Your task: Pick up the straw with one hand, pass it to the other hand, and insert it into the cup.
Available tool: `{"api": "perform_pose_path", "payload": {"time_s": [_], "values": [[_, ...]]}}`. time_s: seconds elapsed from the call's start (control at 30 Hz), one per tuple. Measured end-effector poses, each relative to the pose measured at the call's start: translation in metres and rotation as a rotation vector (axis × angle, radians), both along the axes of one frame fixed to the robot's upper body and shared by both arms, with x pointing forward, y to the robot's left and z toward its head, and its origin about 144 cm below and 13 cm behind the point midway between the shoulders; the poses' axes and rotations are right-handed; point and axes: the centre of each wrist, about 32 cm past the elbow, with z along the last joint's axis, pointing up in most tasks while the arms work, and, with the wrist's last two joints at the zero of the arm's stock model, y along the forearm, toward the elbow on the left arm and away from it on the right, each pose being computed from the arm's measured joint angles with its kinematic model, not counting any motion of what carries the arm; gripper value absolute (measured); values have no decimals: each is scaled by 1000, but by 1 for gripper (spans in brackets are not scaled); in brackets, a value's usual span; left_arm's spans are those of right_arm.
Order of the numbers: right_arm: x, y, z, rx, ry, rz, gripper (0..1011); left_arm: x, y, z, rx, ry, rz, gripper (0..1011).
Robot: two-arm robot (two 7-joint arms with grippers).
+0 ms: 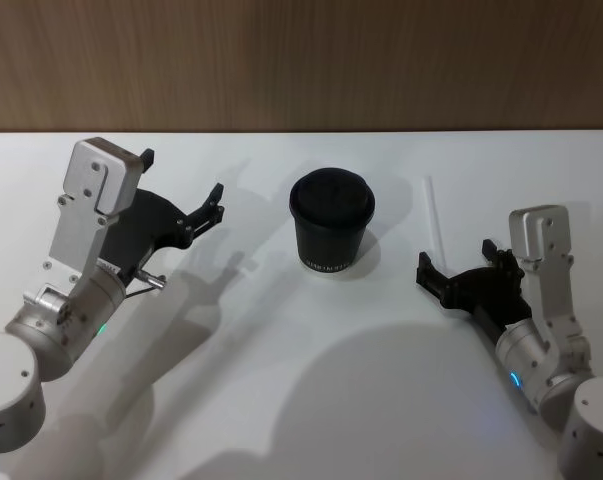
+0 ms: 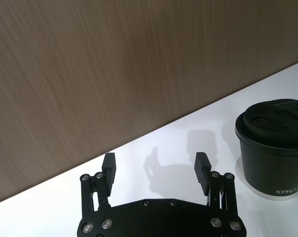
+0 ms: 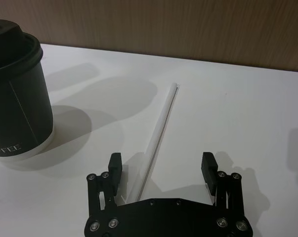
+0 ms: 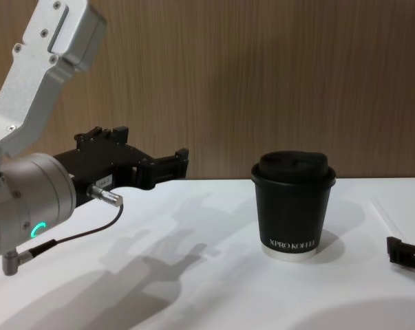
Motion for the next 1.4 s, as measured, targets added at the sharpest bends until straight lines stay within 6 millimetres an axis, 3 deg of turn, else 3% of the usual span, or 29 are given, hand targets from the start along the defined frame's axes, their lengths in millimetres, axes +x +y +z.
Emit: {"api": "perform_pose_path", "payload": {"time_s": [1.4], "values": [[7, 6, 0, 32, 12, 18, 1001, 0, 0, 0, 0, 0, 0, 1001]]}}
